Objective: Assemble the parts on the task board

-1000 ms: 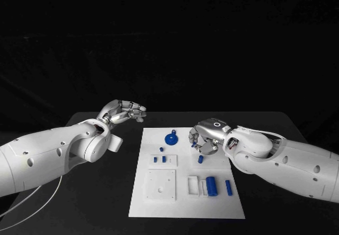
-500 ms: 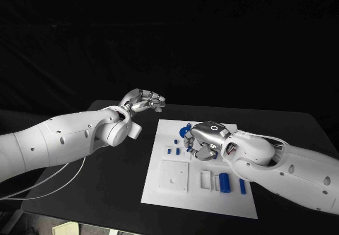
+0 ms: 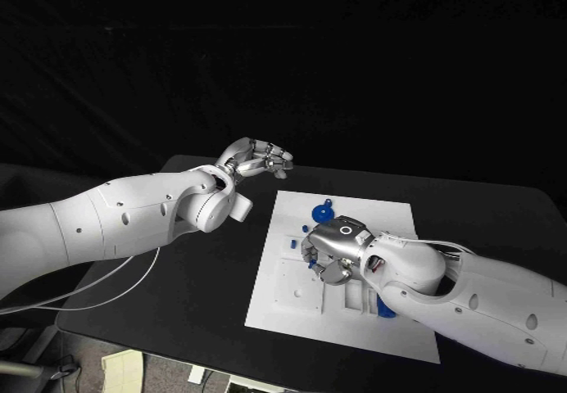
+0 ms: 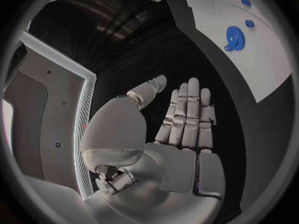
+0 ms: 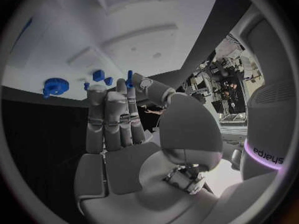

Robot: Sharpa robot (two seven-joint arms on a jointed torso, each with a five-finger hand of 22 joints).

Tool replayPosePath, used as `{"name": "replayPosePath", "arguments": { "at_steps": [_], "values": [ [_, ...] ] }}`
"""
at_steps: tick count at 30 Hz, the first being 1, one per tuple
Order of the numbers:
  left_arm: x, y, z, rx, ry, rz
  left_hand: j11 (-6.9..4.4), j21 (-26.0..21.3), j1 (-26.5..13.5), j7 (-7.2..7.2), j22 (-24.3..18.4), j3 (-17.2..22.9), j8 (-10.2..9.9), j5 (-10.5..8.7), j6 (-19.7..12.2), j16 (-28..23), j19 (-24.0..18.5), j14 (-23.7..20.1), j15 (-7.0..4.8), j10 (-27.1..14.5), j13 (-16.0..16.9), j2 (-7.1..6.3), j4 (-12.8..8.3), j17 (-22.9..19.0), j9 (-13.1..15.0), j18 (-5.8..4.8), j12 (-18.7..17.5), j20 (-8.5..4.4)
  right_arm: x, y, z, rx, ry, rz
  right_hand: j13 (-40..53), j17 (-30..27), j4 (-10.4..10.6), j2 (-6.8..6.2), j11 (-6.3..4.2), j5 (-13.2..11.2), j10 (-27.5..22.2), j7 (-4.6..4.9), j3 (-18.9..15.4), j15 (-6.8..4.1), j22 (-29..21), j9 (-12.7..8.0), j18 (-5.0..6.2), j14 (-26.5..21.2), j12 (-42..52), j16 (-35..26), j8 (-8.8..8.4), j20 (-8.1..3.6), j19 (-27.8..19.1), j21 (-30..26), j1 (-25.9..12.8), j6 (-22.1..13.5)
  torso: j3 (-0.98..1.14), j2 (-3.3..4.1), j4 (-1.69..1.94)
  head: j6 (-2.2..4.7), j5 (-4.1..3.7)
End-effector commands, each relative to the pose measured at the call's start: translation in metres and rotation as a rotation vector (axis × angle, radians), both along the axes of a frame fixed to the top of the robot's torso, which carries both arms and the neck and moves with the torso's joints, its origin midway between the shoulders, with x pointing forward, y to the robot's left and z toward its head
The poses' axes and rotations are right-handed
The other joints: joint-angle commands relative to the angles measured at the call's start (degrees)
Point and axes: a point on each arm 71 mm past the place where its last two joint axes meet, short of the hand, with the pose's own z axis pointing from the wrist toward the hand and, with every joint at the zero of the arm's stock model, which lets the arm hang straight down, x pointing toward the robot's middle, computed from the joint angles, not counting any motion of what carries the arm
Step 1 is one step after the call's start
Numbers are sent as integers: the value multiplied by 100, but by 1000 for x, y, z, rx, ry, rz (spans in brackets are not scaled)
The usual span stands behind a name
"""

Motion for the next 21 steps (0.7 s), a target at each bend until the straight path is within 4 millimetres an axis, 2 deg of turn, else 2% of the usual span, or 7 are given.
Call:
{"name": "replayPosePath", "arguments": {
  "at_steps": [1,6,12,21],
  "values": [
    [0,-3,3,-11,-12,-3,5,-34,0,-14,9,-6,35,18,-28,-24,42,35,-12,-30,-8,37,-33,7,-6,-35,19,-5,0,-1,-5,-63,-21,0,5,-6,-26,17,-32,32,183,5,4,-163,102,10,274,-193,28,20,14,-78,24,40,18,31,0,2,-1,-38,33],
    [0,-2,3,-10,-10,-1,5,-35,-1,-15,9,-6,36,17,-28,-26,42,35,-12,-30,-8,37,-32,10,-6,-36,19,-5,-3,0,-10,-82,-15,7,10,-9,-30,17,-32,38,184,4,2,-164,103,13,274,-192,28,22,14,-78,24,42,15,32,1,2,-6,-52,20],
    [0,-2,3,-10,-10,-3,5,-38,-1,-15,10,-6,36,16,-28,-30,43,35,-12,-31,-8,36,-32,13,-6,-36,19,-5,-4,0,-15,-99,-10,8,15,-12,-35,18,-33,42,185,4,0,-164,104,16,274,-193,27,26,13,-78,23,45,12,33,6,4,-2,-92,44],
    [0,-1,3,-10,-10,-1,5,-41,-2,-15,12,-6,37,16,-29,-35,43,36,-11,-32,-9,37,-30,19,-6,-37,19,-5,-5,-1,-20,-108,0,8,22,-15,-39,23,-33,45,186,4,-3,-164,105,20,274,-193,26,30,12,-79,24,49,7,34,3,4,-7,-125,67]
  ]
}}
